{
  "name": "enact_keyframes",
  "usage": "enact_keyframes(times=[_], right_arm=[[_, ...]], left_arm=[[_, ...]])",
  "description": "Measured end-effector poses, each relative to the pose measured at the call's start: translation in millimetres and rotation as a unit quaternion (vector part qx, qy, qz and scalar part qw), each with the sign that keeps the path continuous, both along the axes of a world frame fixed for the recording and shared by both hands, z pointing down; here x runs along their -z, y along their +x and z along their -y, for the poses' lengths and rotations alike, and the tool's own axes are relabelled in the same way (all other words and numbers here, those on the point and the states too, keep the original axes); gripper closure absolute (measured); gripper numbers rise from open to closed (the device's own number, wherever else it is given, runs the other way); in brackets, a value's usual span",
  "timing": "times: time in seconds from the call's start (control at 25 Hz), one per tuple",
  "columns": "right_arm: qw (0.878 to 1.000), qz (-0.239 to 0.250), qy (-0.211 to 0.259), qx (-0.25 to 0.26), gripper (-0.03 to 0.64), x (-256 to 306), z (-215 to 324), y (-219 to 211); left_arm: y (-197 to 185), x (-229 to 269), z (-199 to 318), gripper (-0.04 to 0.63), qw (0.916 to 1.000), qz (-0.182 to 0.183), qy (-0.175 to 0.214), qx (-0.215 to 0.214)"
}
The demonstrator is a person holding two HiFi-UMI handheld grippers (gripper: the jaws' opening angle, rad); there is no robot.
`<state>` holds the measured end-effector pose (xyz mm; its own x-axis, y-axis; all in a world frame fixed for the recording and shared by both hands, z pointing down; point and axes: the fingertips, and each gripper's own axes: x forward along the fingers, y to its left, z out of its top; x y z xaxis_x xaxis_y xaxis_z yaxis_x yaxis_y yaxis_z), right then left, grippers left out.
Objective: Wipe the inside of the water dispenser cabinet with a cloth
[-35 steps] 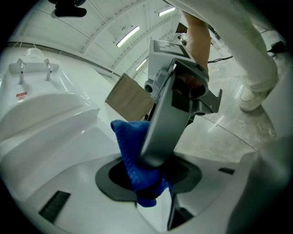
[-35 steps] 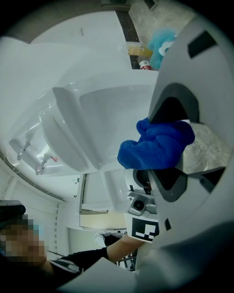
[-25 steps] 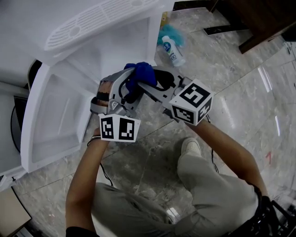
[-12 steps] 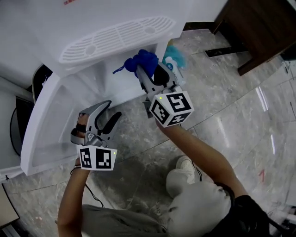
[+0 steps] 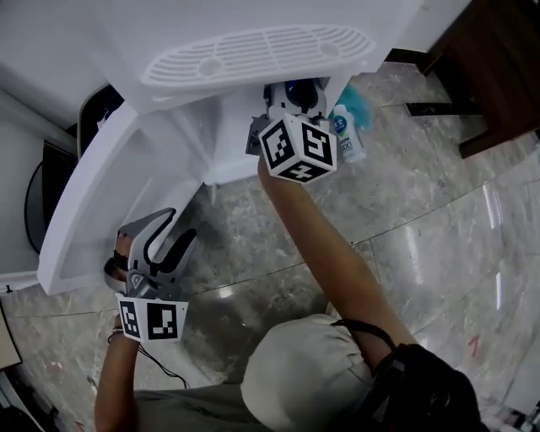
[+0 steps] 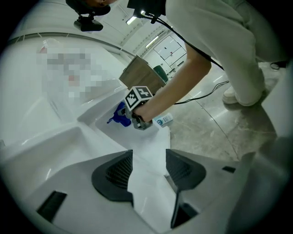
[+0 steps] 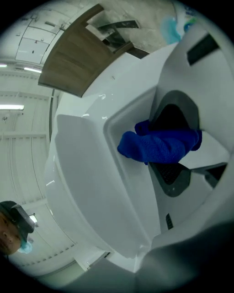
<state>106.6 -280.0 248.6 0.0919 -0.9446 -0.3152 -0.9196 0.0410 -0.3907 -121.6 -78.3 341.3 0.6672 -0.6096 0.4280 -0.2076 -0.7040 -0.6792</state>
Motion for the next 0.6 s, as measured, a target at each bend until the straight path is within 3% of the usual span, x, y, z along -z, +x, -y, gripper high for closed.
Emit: enact_keyframes(times=[0.16,0.36,0.6], right_arm=[[0.999,0.030,0.012,-0.008,0.456,12,22,-3],[1.000,0.028,0.001,-0.015,0.456,10,50,-3],[0.999,0.029,0.019,0.018,0.468,6,68,-4]], left_arm=[[-14,-11,-12,0.362,0.9996,0.023,-0.013,0.004],[-2,-8,-23,0.362,0.9995,0.028,-0.009,-0.013],[3,-14,-25,0.362,0.9984,0.051,0.004,-0.025]])
